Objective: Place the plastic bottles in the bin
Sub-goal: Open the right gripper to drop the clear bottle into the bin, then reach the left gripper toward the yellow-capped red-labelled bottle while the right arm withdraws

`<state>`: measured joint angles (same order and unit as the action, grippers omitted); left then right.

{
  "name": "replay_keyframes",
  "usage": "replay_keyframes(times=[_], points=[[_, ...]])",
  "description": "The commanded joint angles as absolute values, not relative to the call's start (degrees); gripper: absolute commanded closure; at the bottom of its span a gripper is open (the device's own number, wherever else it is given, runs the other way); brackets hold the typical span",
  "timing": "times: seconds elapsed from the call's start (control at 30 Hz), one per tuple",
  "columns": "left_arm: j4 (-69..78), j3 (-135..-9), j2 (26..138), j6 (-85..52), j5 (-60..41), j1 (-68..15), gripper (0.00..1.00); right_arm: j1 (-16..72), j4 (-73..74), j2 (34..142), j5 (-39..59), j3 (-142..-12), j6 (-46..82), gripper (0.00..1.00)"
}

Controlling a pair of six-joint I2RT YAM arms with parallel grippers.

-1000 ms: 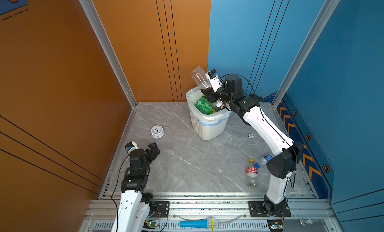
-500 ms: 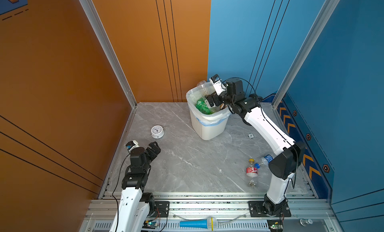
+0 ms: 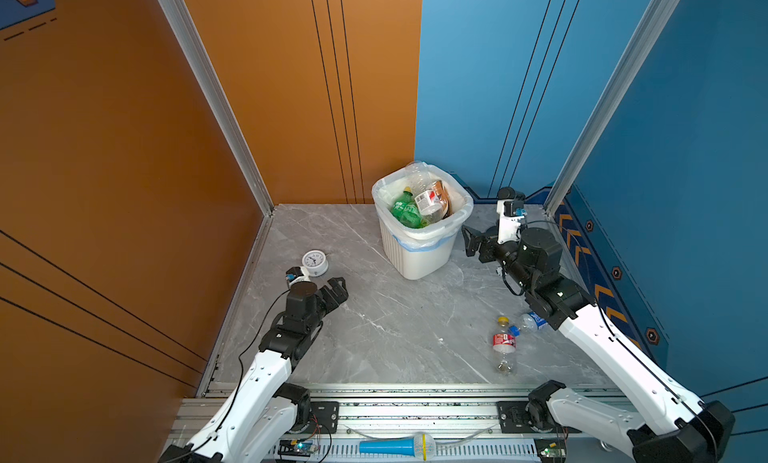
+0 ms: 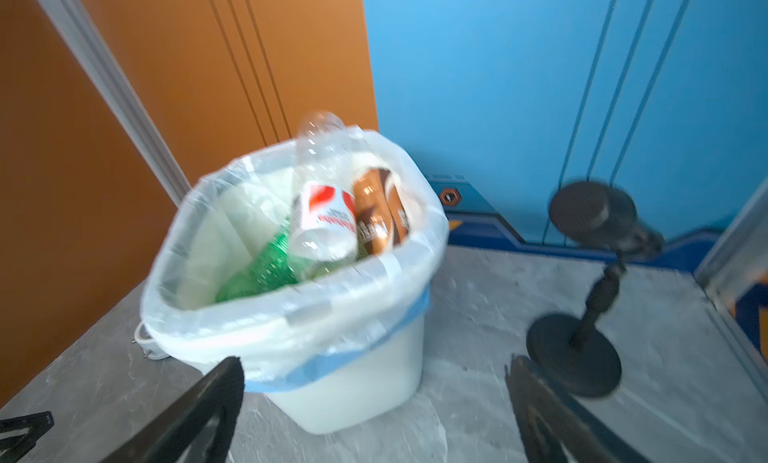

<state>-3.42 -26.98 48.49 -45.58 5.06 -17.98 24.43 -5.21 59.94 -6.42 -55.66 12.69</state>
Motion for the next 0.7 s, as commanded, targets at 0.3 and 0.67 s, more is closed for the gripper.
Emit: replay_keyframes(times=[0.3, 0.67], points=[[3.21, -40.56, 71.2, -54.19, 17.46, -47.93, 0.02, 7.24, -21.49, 49.59, -7.62, -45.8, 29.66, 0.0], [2.22, -57.96, 91.23, -60.87, 15.01, -61.35, 0.02, -8.2, -21.16, 49.42, -0.28, -41.38, 30.88, 0.0]])
